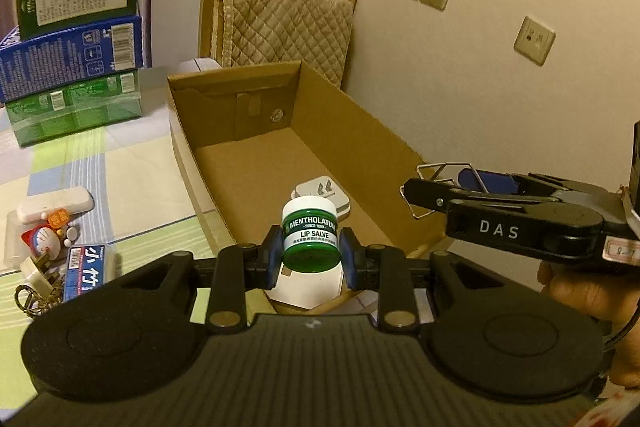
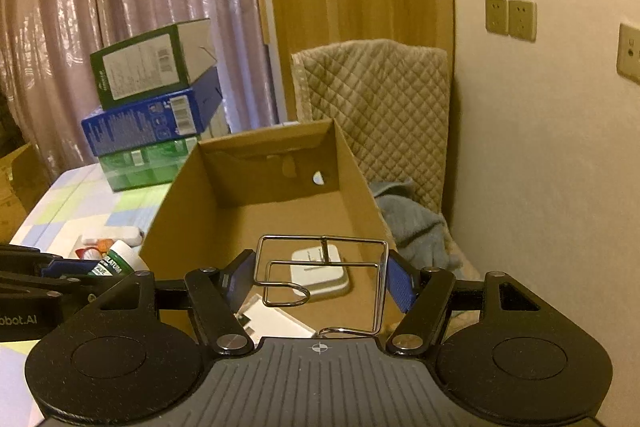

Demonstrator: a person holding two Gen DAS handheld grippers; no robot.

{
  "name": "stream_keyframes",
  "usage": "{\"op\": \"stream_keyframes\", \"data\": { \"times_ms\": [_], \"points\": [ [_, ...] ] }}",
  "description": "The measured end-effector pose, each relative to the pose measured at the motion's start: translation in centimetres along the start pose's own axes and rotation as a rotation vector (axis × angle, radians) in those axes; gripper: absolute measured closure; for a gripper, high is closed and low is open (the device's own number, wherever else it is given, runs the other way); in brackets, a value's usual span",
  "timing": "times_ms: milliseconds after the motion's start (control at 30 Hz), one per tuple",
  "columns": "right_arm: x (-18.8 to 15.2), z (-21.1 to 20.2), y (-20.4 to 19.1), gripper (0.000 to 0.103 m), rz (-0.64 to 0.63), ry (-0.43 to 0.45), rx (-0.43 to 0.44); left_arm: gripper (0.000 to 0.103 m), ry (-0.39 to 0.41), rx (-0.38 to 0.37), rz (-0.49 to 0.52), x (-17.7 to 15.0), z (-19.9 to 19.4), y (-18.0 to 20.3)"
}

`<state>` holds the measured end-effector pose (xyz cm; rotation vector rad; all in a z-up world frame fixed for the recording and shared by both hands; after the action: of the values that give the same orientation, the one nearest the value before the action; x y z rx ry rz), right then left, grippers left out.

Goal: Organize rigid objects
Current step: 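Carry the lip salve jar and wire rack with both grippers to the box, then lower the jar and rack into the box and open both grippers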

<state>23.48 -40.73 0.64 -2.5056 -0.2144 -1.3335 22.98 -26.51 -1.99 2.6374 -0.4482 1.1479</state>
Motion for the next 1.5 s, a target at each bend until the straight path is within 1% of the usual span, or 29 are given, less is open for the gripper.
{"op": "stream_keyframes", "data": {
  "times_ms": [200,300,367,700,967,1300,1400,1500],
  "points": [
    [-0.1,0.7,0.5,0.038,0.011,-0.008,0.003,0.078,-0.038,0.011,0.006,-0.6,1.2,0.0],
    [-0.2,1.0,0.6,0.038,0.015,-0.012,0.004,0.077,-0.041,0.024,0.009,-0.8,1.3,-0.1],
    [-0.3,1.0,0.6,0.038,0.019,-0.013,0.006,0.075,-0.034,0.029,-0.003,-0.8,1.0,-0.4],
    [-0.1,1.3,0.6,0.038,0.018,-0.018,0.001,0.075,0.030,0.067,-0.076,-1.0,-2.4,-2.9],
    [0.0,1.6,0.6,0.038,0.003,-0.028,-0.006,0.075,0.041,0.074,-0.127,-1.5,-3.6,-4.4],
    [-0.1,2.1,0.4,0.038,-0.019,-0.040,-0.010,0.075,0.045,0.076,-0.139,-1.8,-3.9,-4.8],
    [-0.1,2.1,0.3,0.038,-0.020,-0.032,-0.006,0.075,0.044,0.079,-0.148,-2.0,-4.0,-5.1],
    [0.1,1.7,0.2,0.034,-0.025,-0.015,-0.012,0.073,0.042,0.083,-0.158,-2.2,-4.1,-5.4]
  ]
}}
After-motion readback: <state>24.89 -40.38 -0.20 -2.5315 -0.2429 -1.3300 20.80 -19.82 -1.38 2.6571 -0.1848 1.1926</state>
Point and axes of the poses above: each gripper's, at about its wrist camera, not at the fingertips, and z roughly the way its jaws point, y to its right, x to its top, the point moved 9 cm from there along z, roughly the way its jaws point, and after that the axes turned 8 degrees about x, right-handed, at the moved point
